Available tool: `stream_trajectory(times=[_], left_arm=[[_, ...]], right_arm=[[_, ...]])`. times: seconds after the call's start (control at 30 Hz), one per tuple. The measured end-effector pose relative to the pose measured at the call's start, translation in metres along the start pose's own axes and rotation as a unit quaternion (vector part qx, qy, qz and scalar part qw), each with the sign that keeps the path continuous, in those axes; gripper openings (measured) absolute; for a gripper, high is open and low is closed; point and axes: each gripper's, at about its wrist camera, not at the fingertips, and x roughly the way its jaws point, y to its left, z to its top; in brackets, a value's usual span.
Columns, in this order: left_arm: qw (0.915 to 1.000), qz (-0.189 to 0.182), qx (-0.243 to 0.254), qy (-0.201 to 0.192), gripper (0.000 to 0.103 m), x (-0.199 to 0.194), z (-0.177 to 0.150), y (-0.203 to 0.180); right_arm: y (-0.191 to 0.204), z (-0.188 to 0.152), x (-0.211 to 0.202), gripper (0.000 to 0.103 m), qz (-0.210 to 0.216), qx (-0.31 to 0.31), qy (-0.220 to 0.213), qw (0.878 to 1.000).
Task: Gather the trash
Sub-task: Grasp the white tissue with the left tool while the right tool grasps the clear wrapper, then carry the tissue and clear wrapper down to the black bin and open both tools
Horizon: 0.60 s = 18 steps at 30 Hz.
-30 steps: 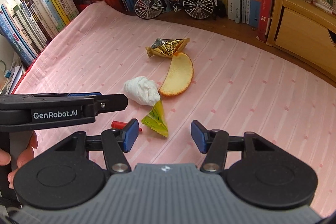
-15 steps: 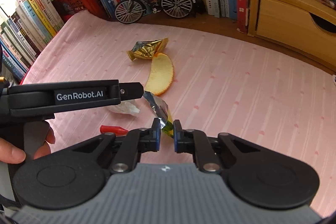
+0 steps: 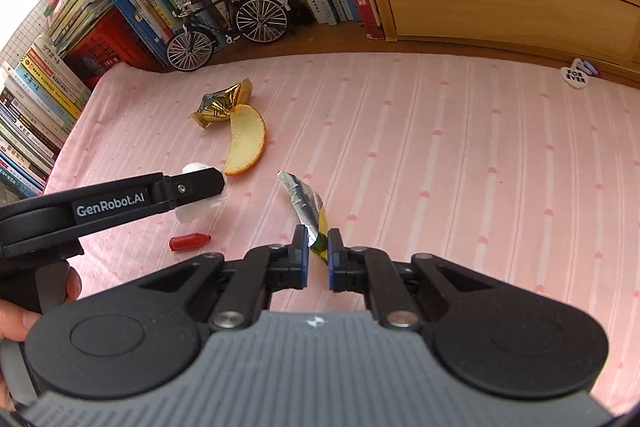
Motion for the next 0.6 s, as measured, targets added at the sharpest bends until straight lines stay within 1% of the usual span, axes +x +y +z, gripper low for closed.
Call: stream_trajectory(times=[0.2,0.3,0.6], left_arm=[[0.9998,-0.002,0.017,-0.013,0.026,-0.029,-0.006,-0.014],[0.9995,-0.009,0.020,-0.020,0.026,-0.045,-0.014,-0.018],[0.9976,-0.031,0.047,-0.039,0.026,-0.106,-0.055,-0.021]], right_arm=[[0.005,-0.007,-0.023,0.013,-0.001,-0.003,-0.017,1.000],[0.008,-0.015,-0.039,0.012,-0.002,0.000,-0.030,1.000],[0.023,-0.058,-0.089,0.012,-0.019,0.001,-0.067,0.998]])
